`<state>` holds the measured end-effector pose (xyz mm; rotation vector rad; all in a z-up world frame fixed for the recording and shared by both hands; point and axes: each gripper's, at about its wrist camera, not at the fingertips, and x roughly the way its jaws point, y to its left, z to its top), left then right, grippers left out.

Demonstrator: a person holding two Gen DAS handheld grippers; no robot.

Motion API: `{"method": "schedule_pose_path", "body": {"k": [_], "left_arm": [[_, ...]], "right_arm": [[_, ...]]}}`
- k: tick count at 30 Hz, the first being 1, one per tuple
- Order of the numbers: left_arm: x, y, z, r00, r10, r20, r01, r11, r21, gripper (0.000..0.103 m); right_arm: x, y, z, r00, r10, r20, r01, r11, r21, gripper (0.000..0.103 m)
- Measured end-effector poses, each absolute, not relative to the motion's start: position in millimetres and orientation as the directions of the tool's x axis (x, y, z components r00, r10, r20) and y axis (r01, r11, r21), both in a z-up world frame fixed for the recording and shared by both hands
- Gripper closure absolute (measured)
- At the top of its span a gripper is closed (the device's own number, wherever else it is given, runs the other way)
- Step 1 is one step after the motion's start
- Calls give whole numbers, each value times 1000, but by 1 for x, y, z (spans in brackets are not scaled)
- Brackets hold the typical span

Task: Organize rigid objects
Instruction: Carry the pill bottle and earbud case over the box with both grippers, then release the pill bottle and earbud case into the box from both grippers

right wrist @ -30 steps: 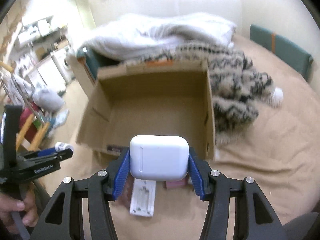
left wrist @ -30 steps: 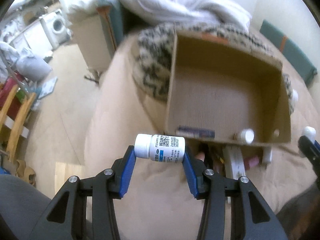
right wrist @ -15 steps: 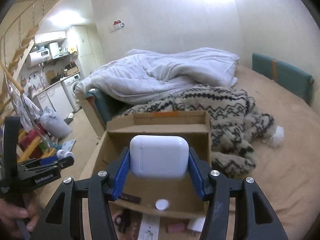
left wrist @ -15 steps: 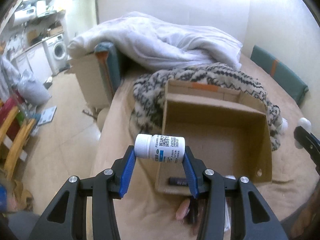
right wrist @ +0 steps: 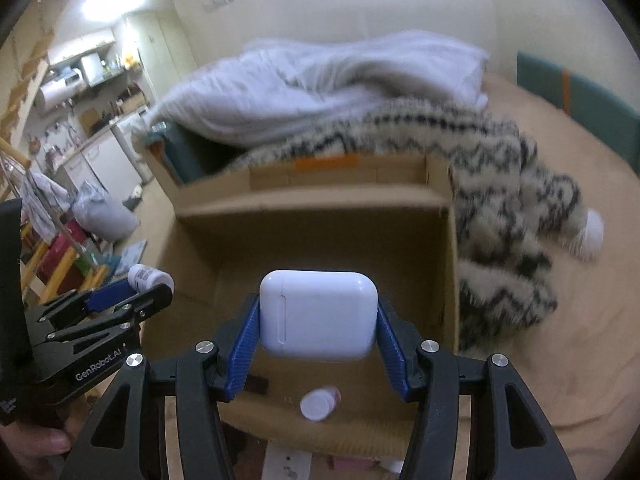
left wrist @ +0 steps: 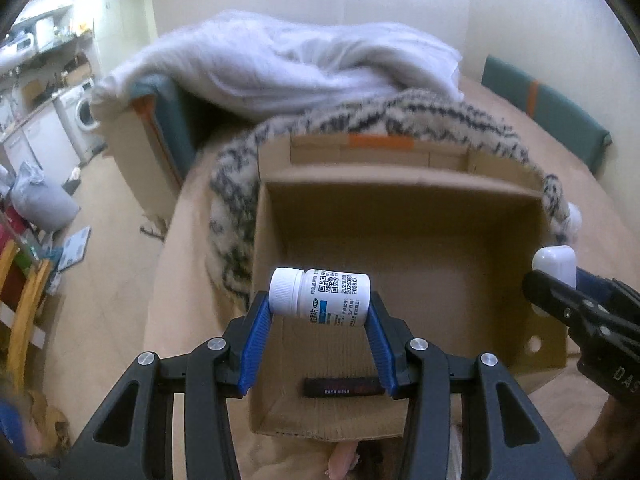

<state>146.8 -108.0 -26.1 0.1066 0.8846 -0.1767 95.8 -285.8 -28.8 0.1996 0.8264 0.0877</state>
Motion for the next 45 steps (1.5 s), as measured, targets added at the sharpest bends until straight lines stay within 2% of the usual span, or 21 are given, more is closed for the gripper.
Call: {"method": "schedule_pose_path", "body": {"k": [22,35,45], "left_arm": [[155,-115,-67,553,-46,-832,222,971,94,60],[158,-117,-74,537,-26,-843,233,965,118,60],[157,-118,-72,537,-32,-843,235,965,113,59]], "right_arm": [[116,-281,-83,490,120,-863,50,985,166,45],[118,-281,-88,479,115,-870,54,986,160,45],[116,-290,-78,526,180,-831,68,965,252,45]]}}
